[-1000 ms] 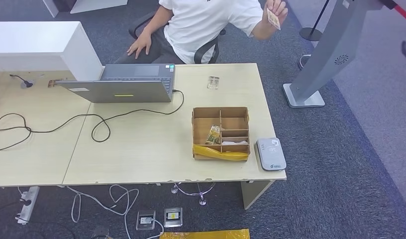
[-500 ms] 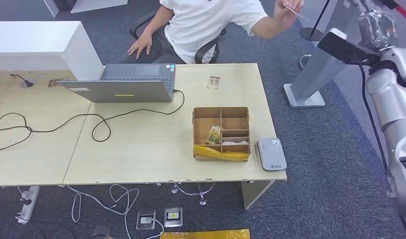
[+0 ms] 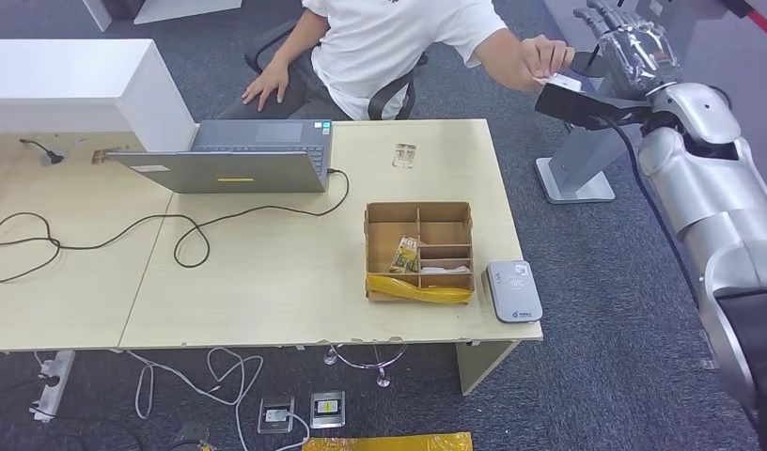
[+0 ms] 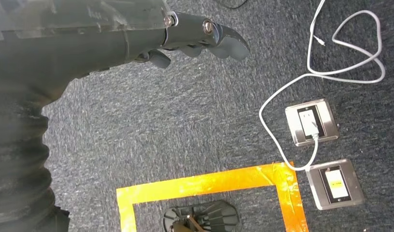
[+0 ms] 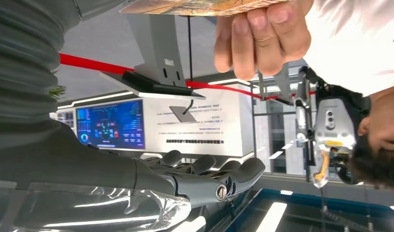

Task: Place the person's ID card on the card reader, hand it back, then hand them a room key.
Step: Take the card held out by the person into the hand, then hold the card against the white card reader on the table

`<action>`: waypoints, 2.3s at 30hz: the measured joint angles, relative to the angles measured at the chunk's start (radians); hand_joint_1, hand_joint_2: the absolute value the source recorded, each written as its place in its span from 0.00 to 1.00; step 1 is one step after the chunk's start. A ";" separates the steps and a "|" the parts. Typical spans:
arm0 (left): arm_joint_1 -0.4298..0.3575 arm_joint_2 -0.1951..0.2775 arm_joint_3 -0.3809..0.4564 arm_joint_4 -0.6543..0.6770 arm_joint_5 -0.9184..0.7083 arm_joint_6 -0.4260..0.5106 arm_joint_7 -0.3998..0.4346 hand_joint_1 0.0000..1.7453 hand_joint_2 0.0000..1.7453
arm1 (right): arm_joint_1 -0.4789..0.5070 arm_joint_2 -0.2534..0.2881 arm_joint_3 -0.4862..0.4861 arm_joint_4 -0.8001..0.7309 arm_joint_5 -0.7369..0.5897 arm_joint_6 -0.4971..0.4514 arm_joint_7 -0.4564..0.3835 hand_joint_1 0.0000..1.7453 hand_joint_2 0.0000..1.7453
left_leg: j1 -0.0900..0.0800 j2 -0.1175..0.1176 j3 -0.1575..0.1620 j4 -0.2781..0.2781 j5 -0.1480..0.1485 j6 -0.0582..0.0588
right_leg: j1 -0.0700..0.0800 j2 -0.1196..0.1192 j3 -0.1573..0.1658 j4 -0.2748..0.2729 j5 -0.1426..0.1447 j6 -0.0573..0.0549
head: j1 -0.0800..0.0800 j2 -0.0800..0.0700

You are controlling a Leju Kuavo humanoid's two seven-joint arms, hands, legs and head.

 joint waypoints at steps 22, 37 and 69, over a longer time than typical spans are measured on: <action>0.003 -0.001 0.000 0.000 0.014 0.005 0.000 0.00 1.00 | 0.000 0.033 0.054 0.012 0.002 0.002 0.001 0.87 1.00 | 0.000 0.000 0.000 0.000 0.000 0.000 | 0.000 0.000 0.000 0.000 0.000 0.000 | 0.000 0.000; 0.020 -0.002 0.000 0.000 0.025 0.007 0.000 0.00 1.00 | -0.001 0.043 0.060 0.016 -0.010 0.043 -0.014 1.00 1.00 | 0.000 0.000 0.000 0.000 0.000 0.000 | 0.000 0.001 0.000 0.000 0.000 0.000 | 0.000 0.000; 0.032 -0.003 0.002 0.001 0.076 0.030 0.000 0.00 1.00 | 0.307 -0.083 0.021 -0.232 -0.155 0.202 0.067 1.00 1.00 | 0.000 0.001 0.001 0.001 0.000 0.000 | 0.000 0.001 -0.001 -0.001 0.000 0.000 | 0.000 0.000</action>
